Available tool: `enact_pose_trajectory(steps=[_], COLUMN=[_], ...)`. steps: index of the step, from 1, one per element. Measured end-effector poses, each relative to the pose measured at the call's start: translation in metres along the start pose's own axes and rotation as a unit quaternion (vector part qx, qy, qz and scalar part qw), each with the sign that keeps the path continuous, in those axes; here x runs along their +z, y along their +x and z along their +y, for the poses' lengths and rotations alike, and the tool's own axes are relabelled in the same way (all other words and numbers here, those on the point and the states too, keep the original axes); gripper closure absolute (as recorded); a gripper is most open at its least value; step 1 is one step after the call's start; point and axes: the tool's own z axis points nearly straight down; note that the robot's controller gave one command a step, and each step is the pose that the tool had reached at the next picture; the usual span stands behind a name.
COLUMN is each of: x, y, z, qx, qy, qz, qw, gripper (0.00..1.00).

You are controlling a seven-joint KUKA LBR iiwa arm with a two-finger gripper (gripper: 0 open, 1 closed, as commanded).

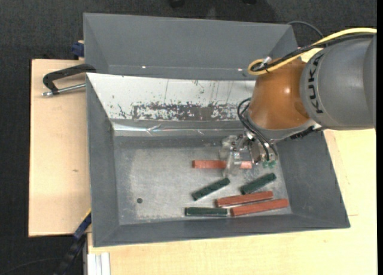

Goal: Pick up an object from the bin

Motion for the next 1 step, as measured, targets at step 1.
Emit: enact_pose_trajectory(steps=[1], x=[-0.0831], y=[-0.0037], z=[0.0008], qx=[0.0], qy=[0.001], qz=[-0.0065], qw=[1.0], gripper=[1.0])
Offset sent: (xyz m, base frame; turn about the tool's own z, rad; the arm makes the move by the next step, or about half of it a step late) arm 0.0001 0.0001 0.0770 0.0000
